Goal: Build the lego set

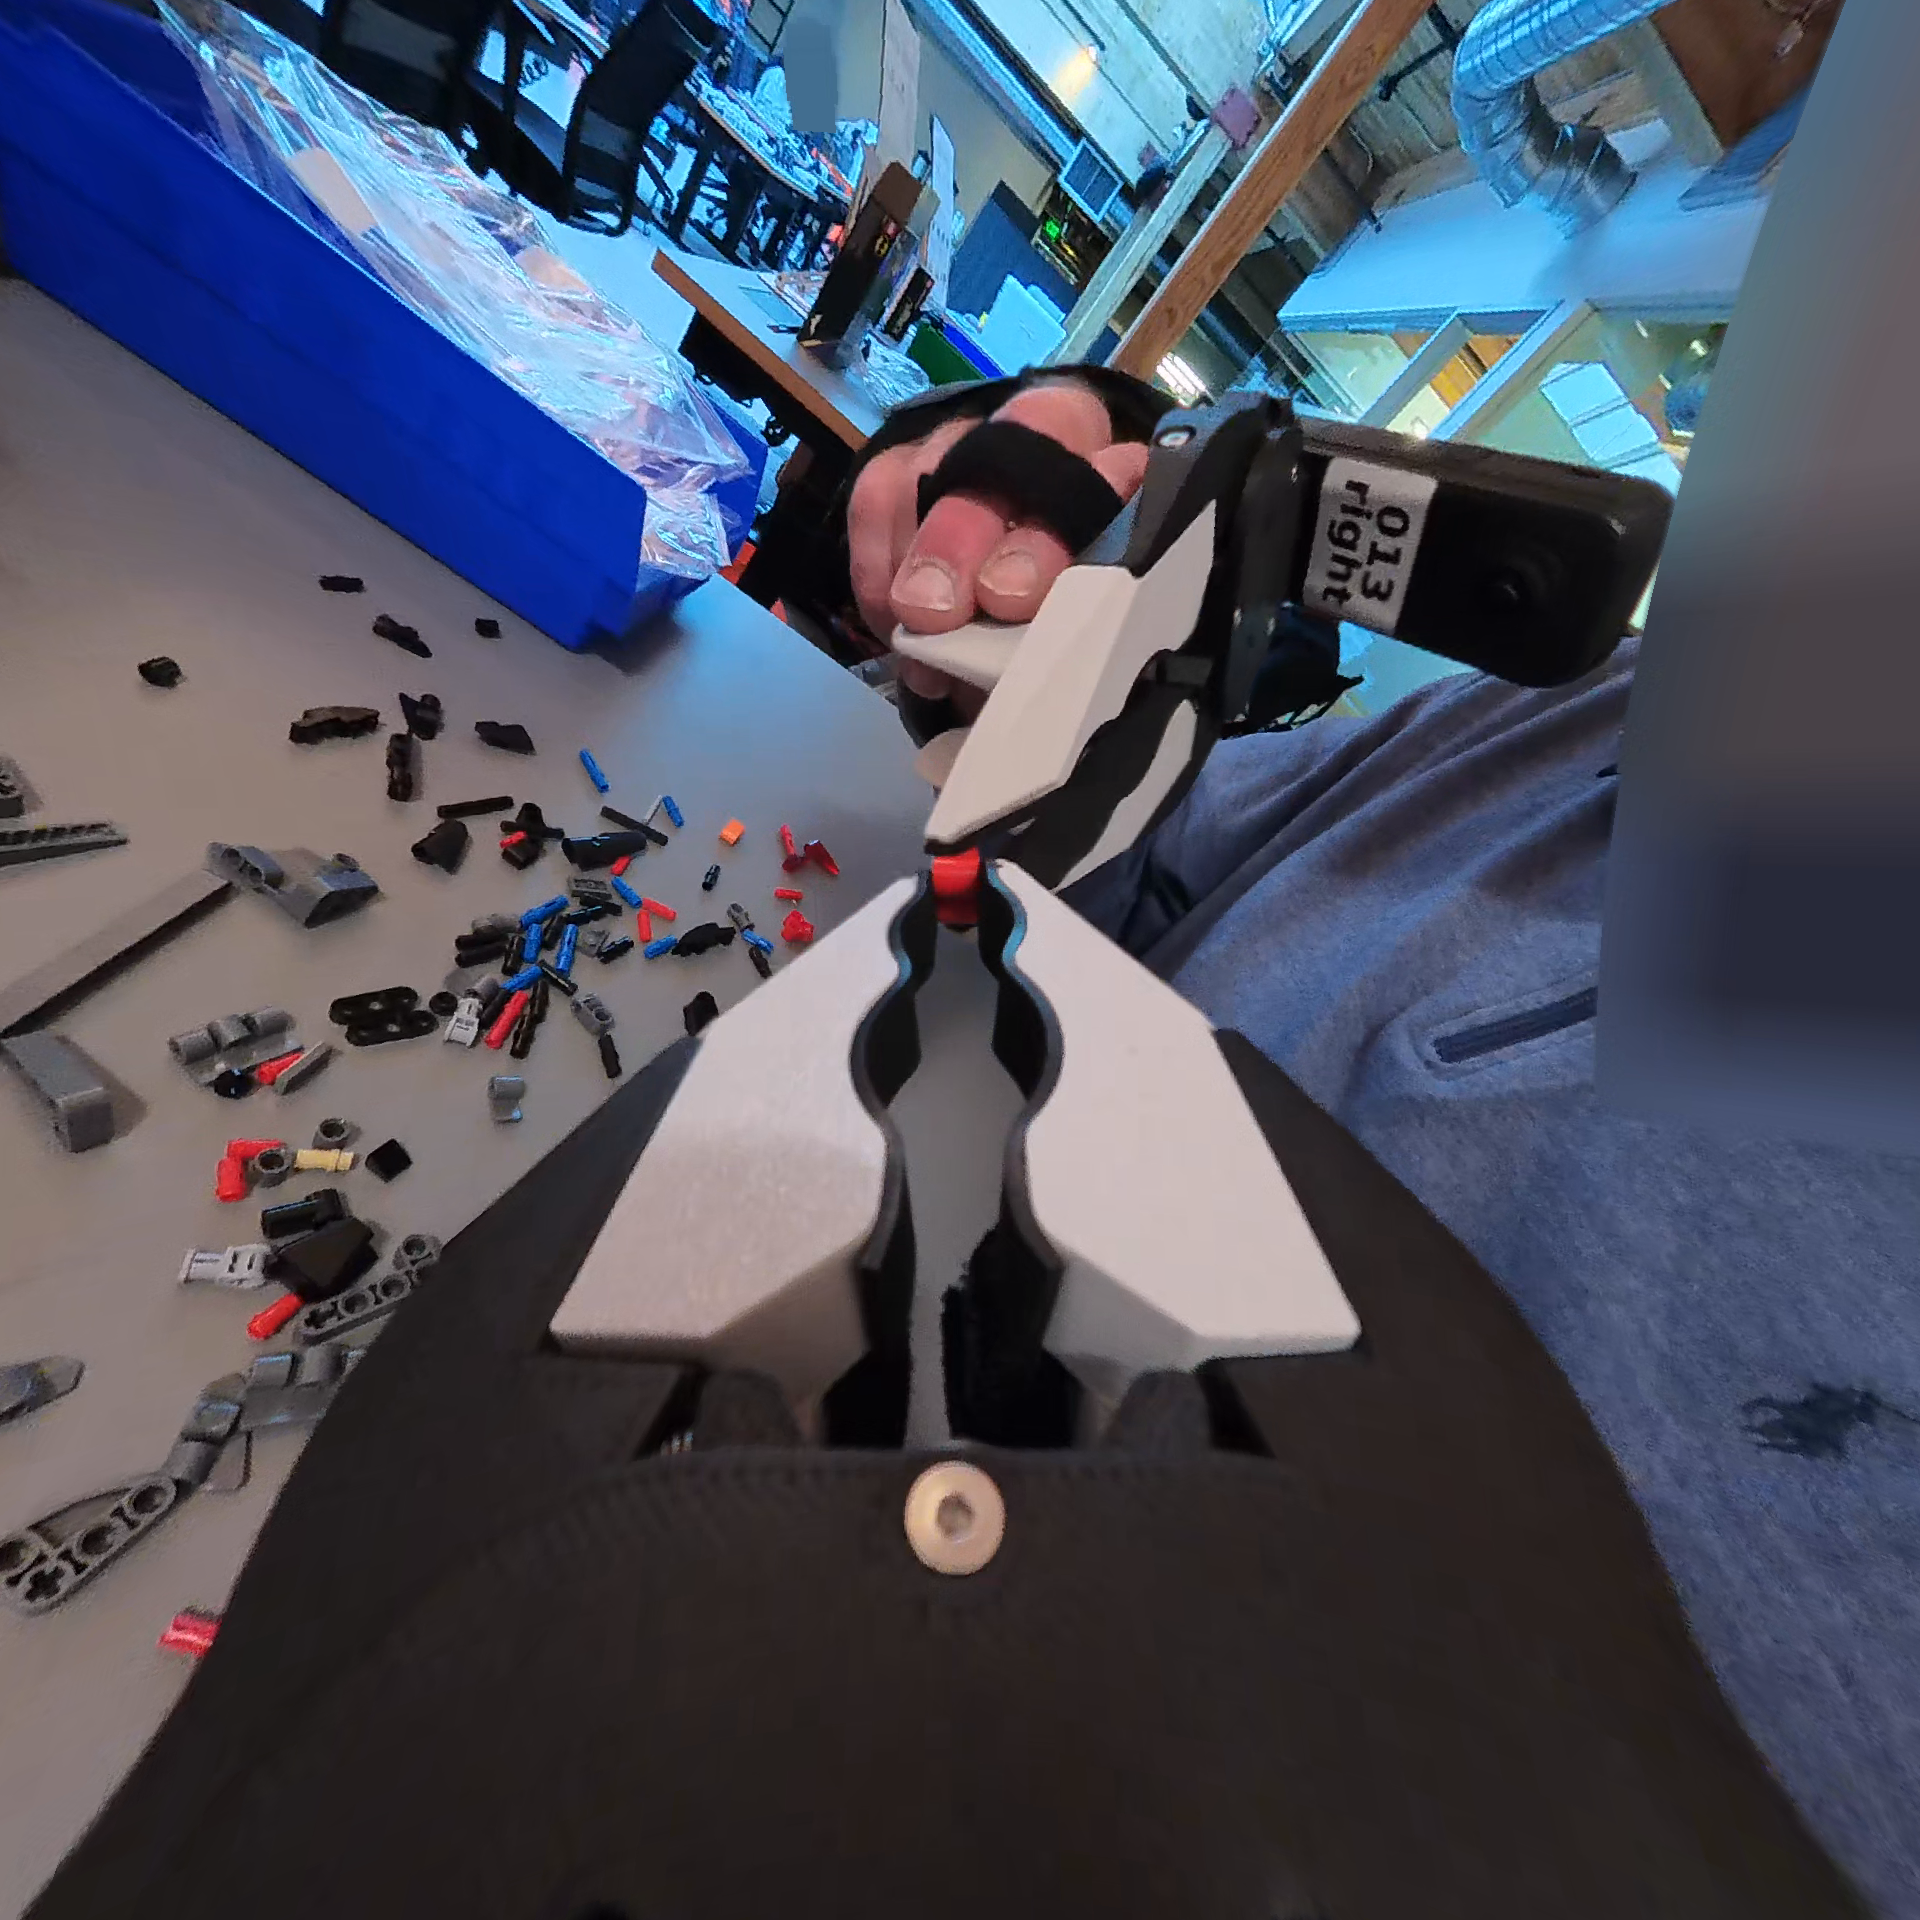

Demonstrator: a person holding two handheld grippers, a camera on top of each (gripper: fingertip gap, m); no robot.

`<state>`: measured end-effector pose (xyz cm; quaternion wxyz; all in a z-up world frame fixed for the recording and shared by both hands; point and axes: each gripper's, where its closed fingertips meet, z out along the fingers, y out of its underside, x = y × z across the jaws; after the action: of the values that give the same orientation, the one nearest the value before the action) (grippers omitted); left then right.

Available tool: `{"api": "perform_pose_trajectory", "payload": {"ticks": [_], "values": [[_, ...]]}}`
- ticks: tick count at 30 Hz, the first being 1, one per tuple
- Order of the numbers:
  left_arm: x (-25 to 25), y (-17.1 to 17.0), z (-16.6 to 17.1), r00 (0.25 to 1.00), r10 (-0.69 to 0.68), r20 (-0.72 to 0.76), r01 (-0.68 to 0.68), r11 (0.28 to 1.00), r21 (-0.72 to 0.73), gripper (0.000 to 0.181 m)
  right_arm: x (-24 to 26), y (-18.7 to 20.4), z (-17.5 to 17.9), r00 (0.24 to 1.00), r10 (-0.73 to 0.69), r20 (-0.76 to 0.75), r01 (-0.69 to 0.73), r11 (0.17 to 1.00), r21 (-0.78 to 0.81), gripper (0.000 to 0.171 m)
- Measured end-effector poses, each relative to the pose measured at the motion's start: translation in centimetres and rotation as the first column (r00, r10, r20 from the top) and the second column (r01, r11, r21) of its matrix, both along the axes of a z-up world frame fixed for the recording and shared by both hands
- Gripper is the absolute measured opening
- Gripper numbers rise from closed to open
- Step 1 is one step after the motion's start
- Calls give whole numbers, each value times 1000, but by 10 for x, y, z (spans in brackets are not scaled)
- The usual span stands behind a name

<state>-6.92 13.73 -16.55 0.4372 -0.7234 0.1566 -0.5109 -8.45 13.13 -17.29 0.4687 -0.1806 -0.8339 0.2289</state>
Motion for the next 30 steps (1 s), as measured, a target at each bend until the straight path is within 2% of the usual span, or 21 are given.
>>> {"api": "perform_pose_trajectory", "payload": {"ticks": [1,4,10,12,18,26,30], "values": [[0,1,1,1000,0,0,0,1000,-1,5,0,0,0,1000,-5,1,5,1000,1,17],[3,-1,1,1000,-25,5,25,1000,-4,5,1,-1,1,1000,-14,21,14,1000,-6,13],[-3,-6,7,999,-22,-39,24,998,56,5,-5,-3,9,999,-35,-3,34,997,-64,15],[-6,-8,8,998,-27,-55,32,997,77,5,-5,-4,14,999,-47,-4,47,995,-85,29],[-11,-17,16,991,-44,-122,62,987,148,5,-11,-9,20,996,-83,32,88,968,-234,23],[-13,-25,27,987,-143,-77,155,971,182,5,-17,-19,21,992,-109,-59,104,991,-79,21],[-12,-28,30,982,-183,-44,188,963,195,5,-17,-21,26,990,-115,-82,110,992,-58,13]]}}
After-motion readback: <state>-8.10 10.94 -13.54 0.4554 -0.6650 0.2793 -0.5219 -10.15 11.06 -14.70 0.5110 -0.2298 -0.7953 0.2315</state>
